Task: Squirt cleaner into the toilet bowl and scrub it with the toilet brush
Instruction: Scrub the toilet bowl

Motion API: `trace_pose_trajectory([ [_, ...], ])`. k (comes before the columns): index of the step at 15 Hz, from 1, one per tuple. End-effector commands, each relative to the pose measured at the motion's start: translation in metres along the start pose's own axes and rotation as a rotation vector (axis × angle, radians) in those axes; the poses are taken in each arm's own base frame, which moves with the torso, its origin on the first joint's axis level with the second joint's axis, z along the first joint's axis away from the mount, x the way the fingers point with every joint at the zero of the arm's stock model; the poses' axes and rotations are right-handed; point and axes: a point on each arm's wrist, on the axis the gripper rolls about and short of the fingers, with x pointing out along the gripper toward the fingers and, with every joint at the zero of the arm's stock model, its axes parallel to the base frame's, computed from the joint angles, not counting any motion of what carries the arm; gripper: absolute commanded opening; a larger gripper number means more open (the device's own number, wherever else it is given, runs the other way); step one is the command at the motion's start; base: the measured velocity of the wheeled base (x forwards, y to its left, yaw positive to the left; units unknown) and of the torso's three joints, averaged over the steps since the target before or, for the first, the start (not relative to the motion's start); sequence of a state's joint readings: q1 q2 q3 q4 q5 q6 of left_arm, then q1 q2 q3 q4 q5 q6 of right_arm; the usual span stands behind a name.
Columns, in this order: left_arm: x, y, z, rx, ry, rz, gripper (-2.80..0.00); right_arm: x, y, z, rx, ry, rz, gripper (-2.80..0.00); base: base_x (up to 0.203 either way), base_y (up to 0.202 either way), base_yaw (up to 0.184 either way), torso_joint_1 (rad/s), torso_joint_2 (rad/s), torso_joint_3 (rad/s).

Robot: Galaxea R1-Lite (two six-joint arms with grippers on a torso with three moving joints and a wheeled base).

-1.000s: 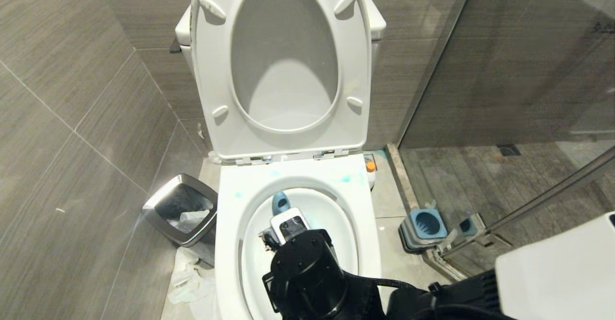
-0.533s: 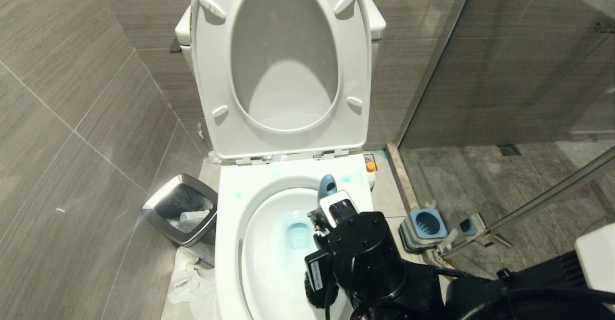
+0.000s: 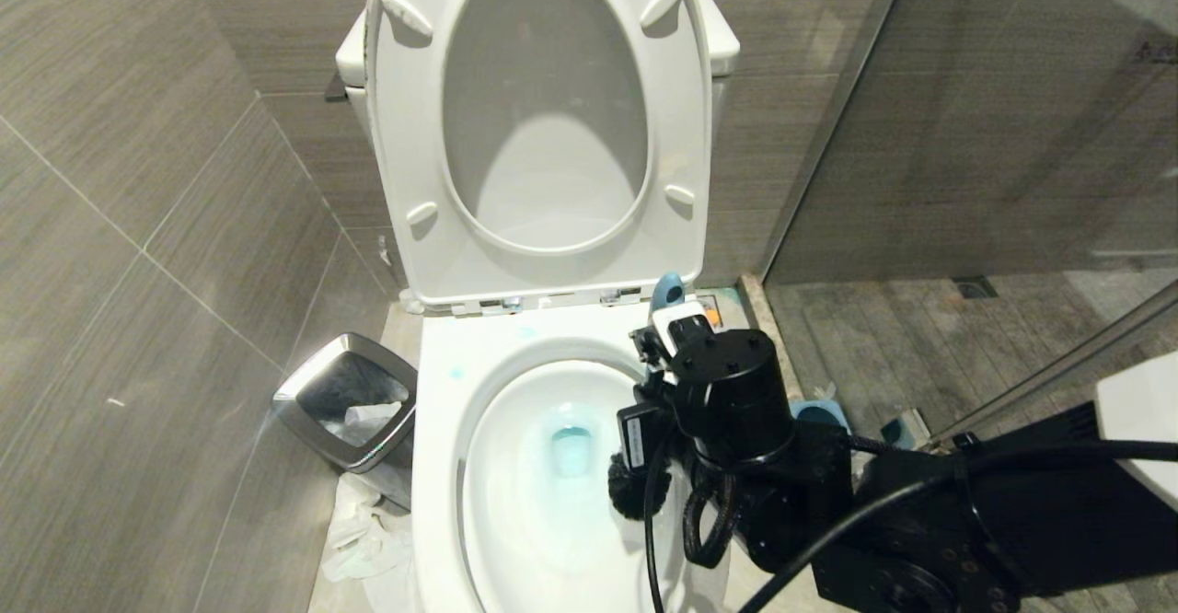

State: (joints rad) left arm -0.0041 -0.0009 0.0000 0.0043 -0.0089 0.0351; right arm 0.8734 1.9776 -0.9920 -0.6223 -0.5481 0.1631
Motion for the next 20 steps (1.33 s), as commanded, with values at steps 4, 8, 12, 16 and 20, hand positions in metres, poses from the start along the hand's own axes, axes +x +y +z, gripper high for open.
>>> trace_pose_trajectory([
  [4,0.0,0.0,0.0,0.0,0.001,-0.001,-2.8,0.042,0.005,0.011,-0.005,-0.047,-0.039,-2.8,0.0,0.0,0.0,0.0,0.0,0.0],
  [8,0.0,0.0,0.0,-0.001,0.001,0.0,-2.8,0.071,0.019,0.004,-0.018,-0.052,-0.04,-2.8,0.0,0.0,0.0,0.0,0.0,0.0],
  [12,0.0,0.0,0.0,-0.008,0.001,0.0,-2.8,0.095,0.034,0.009,-0.027,-0.1,-0.033,-2.8,0.0,0.0,0.0,0.0,0.0,0.0],
  [16,0.0,0.0,0.0,-0.008,0.001,0.001,-2.8,0.115,0.054,0.015,-0.044,-0.153,-0.018,-2.8,0.0,0.0,0.0,0.0,0.0,0.0],
  [20,0.0,0.0,0.0,-0.006,0.003,-0.001,-2.8,0.108,0.089,0.012,-0.054,-0.167,0.047,-2.8,0.0,0.0,0.0,0.0,0.0,0.0],
])
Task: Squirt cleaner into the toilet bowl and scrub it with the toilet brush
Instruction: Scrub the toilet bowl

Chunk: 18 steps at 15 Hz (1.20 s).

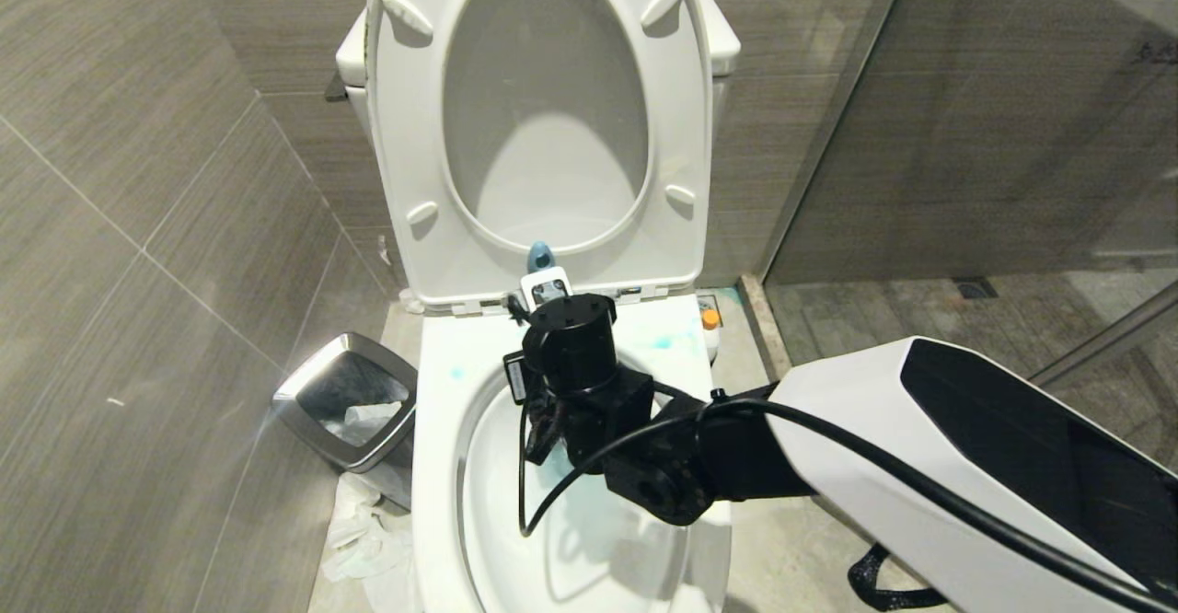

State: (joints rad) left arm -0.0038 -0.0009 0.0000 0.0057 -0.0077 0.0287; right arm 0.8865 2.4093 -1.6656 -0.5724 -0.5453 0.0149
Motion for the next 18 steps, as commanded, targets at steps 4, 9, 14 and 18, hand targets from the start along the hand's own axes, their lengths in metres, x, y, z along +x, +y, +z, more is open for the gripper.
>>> trace_pose_trajectory([
  [4,0.0,0.0,0.0,0.0,0.001,0.001,-2.8,-0.001,0.038,-0.011,-0.011,0.0,0.057,-2.8,0.0,0.0,0.0,0.0,0.0,0.0],
  [9,0.0,0.0,0.0,-0.001,0.0,-0.001,-2.8,-0.04,0.06,-0.019,-0.023,0.053,0.13,-2.8,0.0,0.0,0.0,0.0,0.0,0.0],
  [14,0.0,0.0,0.0,0.003,0.0,-0.002,-2.8,-0.098,0.064,-0.026,-0.02,0.135,0.199,-2.8,0.0,0.0,0.0,0.0,0.0,0.0],
  [18,0.0,0.0,0.0,0.003,0.0,-0.002,-2.8,-0.125,0.041,-0.036,-0.039,0.2,0.15,-2.8,0.0,0.0,0.0,0.0,0.0,0.0],
])
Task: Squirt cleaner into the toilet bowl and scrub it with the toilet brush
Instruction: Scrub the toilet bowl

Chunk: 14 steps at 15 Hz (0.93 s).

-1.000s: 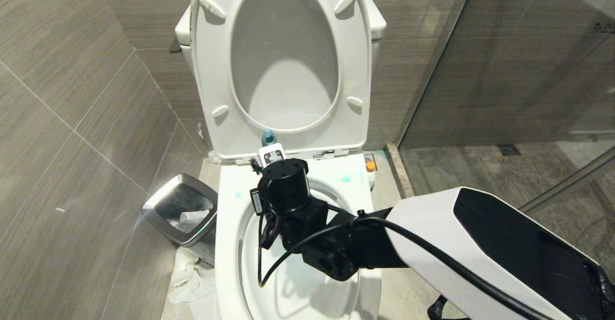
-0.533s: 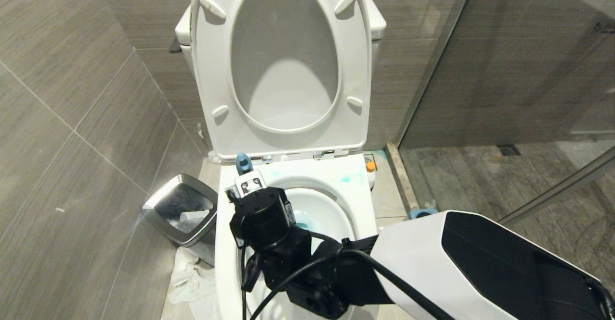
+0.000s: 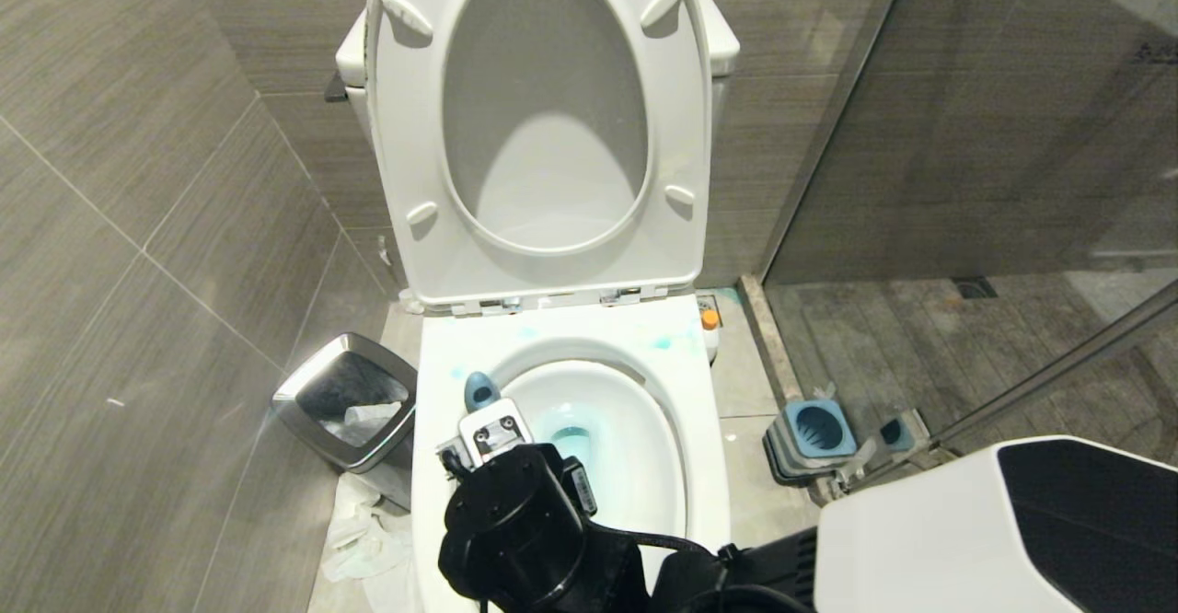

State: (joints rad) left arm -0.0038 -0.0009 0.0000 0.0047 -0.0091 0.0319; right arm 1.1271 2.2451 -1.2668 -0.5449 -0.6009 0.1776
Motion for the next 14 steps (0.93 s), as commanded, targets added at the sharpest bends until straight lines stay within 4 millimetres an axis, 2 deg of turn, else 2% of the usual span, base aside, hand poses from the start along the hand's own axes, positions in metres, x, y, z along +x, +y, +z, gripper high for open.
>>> trace_pose_trajectory([
  [1,0.0,0.0,0.0,0.0,0.001,-0.001,-2.8,-0.026,-0.017,0.0,0.001,0.021,-0.013,-2.8,0.0,0.0,0.0,0.0,0.0,0.0],
  [4,0.0,0.0,0.0,0.002,0.001,-0.001,-2.8,-0.048,-0.04,0.0,0.031,0.039,-0.036,-2.8,0.0,0.0,0.0,0.0,0.0,0.0],
  [6,0.0,0.0,0.0,0.002,0.001,-0.001,-2.8,-0.054,-0.058,0.007,0.058,0.029,-0.068,-2.8,0.0,0.0,0.0,0.0,0.0,0.0],
  [8,0.0,0.0,0.0,0.002,0.001,-0.001,-2.8,-0.052,-0.077,0.017,0.091,0.002,-0.11,-2.8,0.0,0.0,0.0,0.0,0.0,0.0],
  [11,0.0,0.0,0.0,0.002,0.001,-0.001,-2.8,-0.053,-0.108,0.022,0.094,-0.01,-0.18,-2.8,0.0,0.0,0.0,0.0,0.0,0.0],
  [14,0.0,0.0,0.0,0.002,0.002,-0.001,-2.8,-0.044,-0.136,0.031,0.109,-0.027,-0.251,-2.8,0.0,0.0,0.0,0.0,0.0,0.0],
])
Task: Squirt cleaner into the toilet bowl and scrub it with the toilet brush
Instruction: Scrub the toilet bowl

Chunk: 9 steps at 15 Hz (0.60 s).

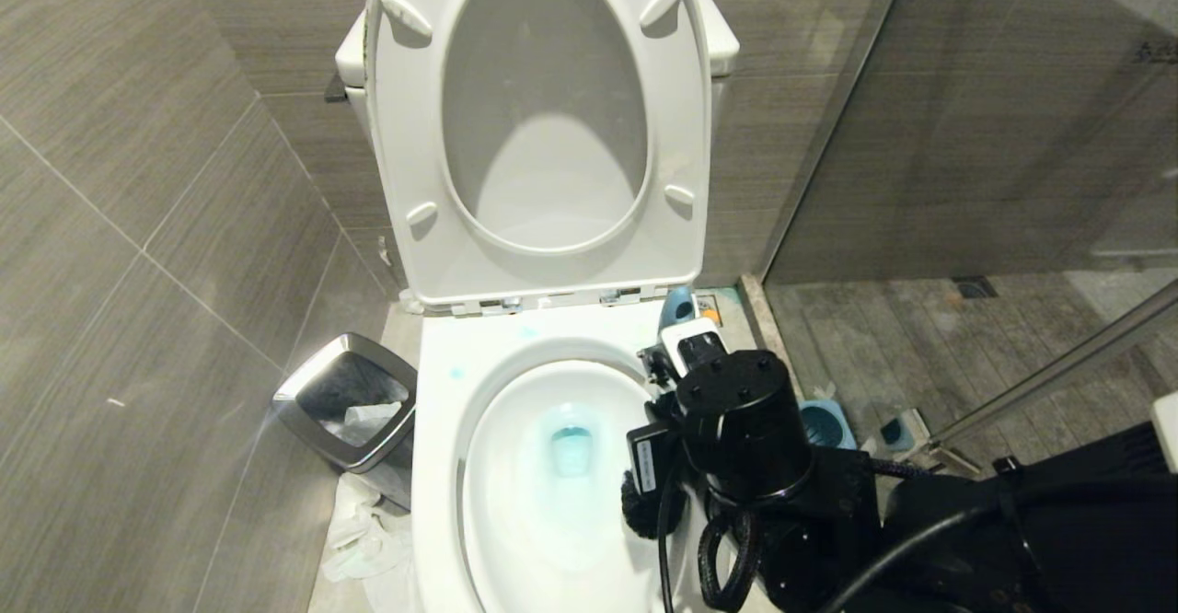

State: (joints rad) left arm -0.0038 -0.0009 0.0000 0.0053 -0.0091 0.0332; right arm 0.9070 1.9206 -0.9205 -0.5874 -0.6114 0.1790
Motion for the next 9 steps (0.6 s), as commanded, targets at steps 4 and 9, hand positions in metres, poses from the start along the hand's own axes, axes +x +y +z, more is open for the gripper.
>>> trace_pose_trajectory([
  [4,0.0,0.0,0.0,0.001,0.0,-0.001,-2.8,0.029,-0.012,0.029,0.059,-0.073,-0.058,-2.8,0.0,0.0,0.0,0.0,0.0,0.0],
  [9,0.0,0.0,0.0,0.001,0.0,-0.001,-2.8,0.068,0.018,0.039,0.058,-0.123,-0.033,-2.8,0.0,0.0,0.0,0.0,0.0,0.0],
])
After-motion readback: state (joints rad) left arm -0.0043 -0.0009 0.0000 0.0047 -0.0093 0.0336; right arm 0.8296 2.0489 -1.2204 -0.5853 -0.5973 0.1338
